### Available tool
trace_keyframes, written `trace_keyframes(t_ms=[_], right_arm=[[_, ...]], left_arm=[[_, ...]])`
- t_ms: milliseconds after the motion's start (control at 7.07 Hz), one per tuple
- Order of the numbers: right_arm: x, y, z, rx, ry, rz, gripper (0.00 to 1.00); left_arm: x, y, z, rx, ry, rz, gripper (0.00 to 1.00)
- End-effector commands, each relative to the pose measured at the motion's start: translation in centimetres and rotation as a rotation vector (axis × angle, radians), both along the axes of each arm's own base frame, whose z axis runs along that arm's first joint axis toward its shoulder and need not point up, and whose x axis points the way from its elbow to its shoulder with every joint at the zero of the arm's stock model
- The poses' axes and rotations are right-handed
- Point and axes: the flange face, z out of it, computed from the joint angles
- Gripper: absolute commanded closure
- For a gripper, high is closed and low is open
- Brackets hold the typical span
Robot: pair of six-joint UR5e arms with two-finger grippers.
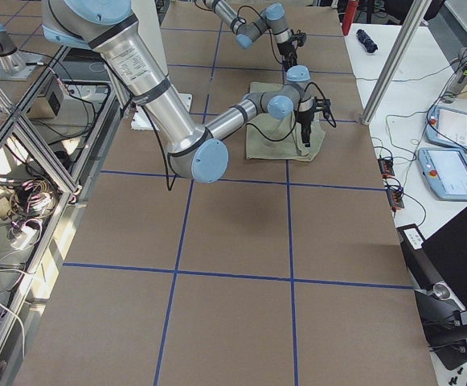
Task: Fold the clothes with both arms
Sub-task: 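Release the hem near the collar and draw both grippers apart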
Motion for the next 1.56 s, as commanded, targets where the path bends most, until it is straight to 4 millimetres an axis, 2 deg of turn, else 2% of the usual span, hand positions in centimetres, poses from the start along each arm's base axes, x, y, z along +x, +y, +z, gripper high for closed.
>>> trace_keyframes(t_ms=[0, 142, 283, 425, 566, 708, 991, 1132, 1274, 1415], right_arm=[[0.4, 0.3, -0.2, 0.012, -0.008, -0.015, 0.00], [0.4, 0.4, -0.3, 0.012, -0.011, -0.013, 0.00], [0.5, 0.4, -0.4, 0.014, -0.013, -0.012, 0.00], [0.5, 0.4, -0.4, 0.013, -0.013, -0.011, 0.00], [0.5, 0.4, -0.5, 0.014, -0.016, -0.009, 0.00], [0.6, 0.5, -0.9, 0.016, -0.023, -0.006, 0.00], [0.7, 0.6, -1.0, 0.017, -0.024, -0.006, 0.00], [0.7, 0.6, -1.0, 0.017, -0.024, -0.006, 0.00], [0.7, 0.6, -1.0, 0.017, -0.025, -0.005, 0.00], [0.7, 0.6, -0.9, 0.017, -0.024, -0.006, 0.00]], left_arm=[[-4.6, 7.0, 1.3, -0.085, 0.106, -0.014, 0.00], [-2.4, 11.0, 3.8, -0.133, 0.161, 0.016, 0.00], [-0.2, 13.6, 5.2, -0.171, 0.228, -0.033, 0.14], [3.1, 15.6, 6.2, -0.246, 0.244, -0.074, 0.23], [5.1, 16.7, 7.6, -0.274, 0.233, -0.092, 0.28], [5.4, 16.7, 8.5, -0.276, 0.250, -0.093, 0.29], [5.6, 16.6, 8.9, -0.283, 0.252, -0.097, 0.33], [5.6, 16.6, 8.8, -0.299, 0.263, -0.104, 0.53], [5.6, 16.6, 8.6, -0.316, 0.275, -0.112, 0.84], [6.0, 17.1, 8.6, -0.316, 0.273, -0.101, 1.00]])
